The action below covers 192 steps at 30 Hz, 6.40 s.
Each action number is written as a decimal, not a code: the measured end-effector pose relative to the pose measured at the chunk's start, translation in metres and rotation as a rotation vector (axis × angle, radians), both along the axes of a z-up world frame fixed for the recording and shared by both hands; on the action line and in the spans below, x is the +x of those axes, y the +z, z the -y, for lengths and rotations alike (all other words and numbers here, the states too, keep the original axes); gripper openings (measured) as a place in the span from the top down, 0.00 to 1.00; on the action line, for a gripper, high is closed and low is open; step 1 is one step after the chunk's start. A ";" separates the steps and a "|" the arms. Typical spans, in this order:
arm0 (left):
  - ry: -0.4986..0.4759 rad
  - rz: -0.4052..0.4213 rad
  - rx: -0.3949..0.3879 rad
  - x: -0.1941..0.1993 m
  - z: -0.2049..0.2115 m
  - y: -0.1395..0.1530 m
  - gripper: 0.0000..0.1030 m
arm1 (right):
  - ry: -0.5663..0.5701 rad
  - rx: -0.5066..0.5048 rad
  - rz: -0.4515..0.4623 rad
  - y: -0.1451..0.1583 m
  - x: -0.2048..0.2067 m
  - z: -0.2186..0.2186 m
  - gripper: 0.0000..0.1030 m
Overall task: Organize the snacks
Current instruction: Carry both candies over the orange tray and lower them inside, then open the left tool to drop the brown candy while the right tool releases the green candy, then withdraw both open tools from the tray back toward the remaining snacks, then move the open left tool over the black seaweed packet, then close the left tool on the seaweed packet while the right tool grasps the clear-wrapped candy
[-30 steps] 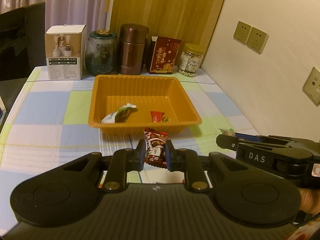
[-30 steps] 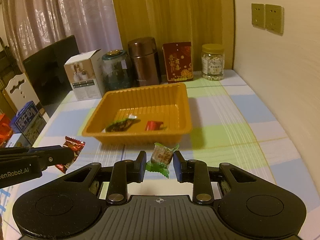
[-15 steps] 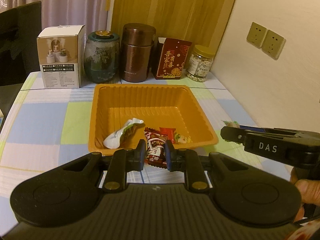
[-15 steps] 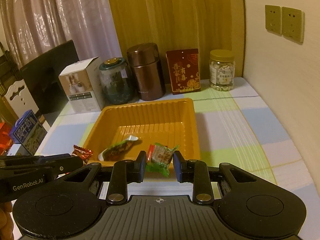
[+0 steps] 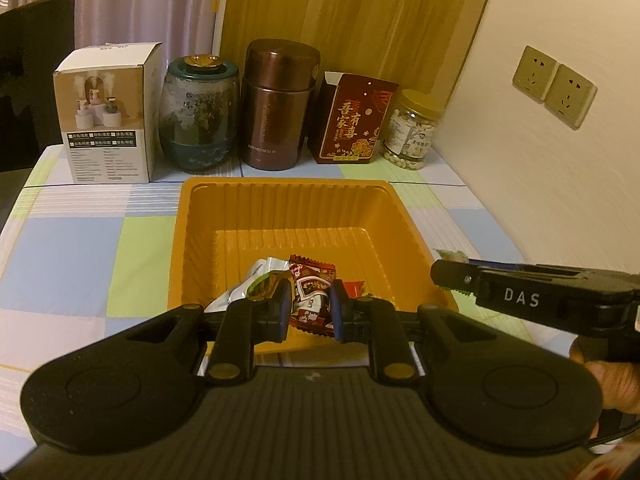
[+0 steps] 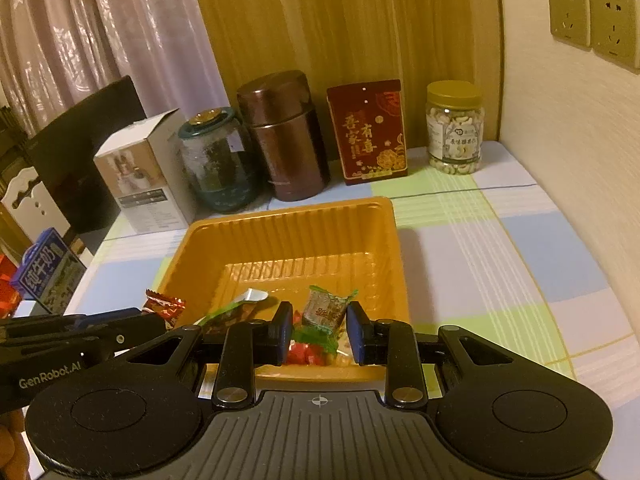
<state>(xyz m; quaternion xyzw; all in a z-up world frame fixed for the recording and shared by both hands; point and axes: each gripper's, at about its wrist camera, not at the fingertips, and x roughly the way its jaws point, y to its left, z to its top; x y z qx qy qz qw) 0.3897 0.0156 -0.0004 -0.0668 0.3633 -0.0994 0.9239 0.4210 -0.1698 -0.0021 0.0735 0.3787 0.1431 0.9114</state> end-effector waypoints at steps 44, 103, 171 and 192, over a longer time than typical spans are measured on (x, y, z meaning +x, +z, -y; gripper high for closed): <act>0.022 -0.054 0.010 0.045 -0.001 -0.023 0.74 | -0.017 0.056 -0.047 -0.019 0.036 0.004 0.71; 0.185 0.001 -0.005 -0.209 -0.039 0.023 0.48 | -0.088 0.070 -0.039 0.026 -0.193 0.043 0.38; -0.151 -0.135 0.172 -0.129 0.058 -0.115 0.60 | 0.013 -0.054 -0.169 -0.094 -0.133 0.048 0.48; -0.081 -0.148 0.129 -0.140 0.033 -0.111 0.66 | 0.244 -0.189 -0.128 -0.105 -0.114 0.014 0.68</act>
